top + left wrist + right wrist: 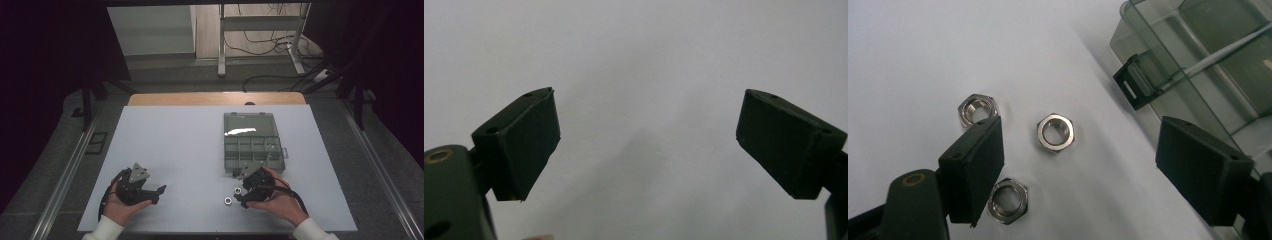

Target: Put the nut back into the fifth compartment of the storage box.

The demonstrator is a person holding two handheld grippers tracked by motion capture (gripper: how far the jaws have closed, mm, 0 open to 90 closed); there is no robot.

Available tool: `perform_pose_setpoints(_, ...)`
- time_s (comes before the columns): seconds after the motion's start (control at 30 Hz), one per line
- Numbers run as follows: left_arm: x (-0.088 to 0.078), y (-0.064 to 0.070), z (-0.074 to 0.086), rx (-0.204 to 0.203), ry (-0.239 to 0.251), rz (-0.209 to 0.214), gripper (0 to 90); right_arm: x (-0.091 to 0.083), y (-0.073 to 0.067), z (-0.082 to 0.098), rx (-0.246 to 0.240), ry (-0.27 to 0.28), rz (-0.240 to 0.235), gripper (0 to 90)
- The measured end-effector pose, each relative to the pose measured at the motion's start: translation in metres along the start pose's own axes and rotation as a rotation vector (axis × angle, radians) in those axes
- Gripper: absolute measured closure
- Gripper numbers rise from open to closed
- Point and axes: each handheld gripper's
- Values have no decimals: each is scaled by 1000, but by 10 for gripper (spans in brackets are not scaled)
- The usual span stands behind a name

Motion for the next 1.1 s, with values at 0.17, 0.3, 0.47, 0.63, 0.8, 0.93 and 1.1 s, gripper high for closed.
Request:
perform_pose_setpoints(0.17,0,0,0,1,0,1,108,6,0,-3,-1,-22,-16,242)
perform_pose_setpoints(0.3,0,0,0,2,0,0,109,11,3,-5,-1,-42,-37,282)
perform_pose_setpoints(0.47,0,0,0,5,-5,3,110,18,5,-7,-1,-79,-62,330)
perform_pose_setpoints(0.63,1,-1,0,10,-13,7,109,23,5,-9,-3,-104,-66,387)
perform_pose_setpoints(0.8,1,-1,0,10,-14,7,110,23,3,-12,-6,-119,-104,547)
perform_pose_setpoints(0.93,1,0,0,11,-11,8,110,22,2,-15,-9,-141,-115,658)
perform_pose_setpoints(1.1,1,1,0,12,-11,7,111,22,2,-17,-1,-153,-121,698)
Point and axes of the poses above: each handheld gripper's, and its own axes: x roughly forward along the jaws, z roughly out of its underside, y roughly to its right, and after that the axes turned 1 degree about x, right-handed
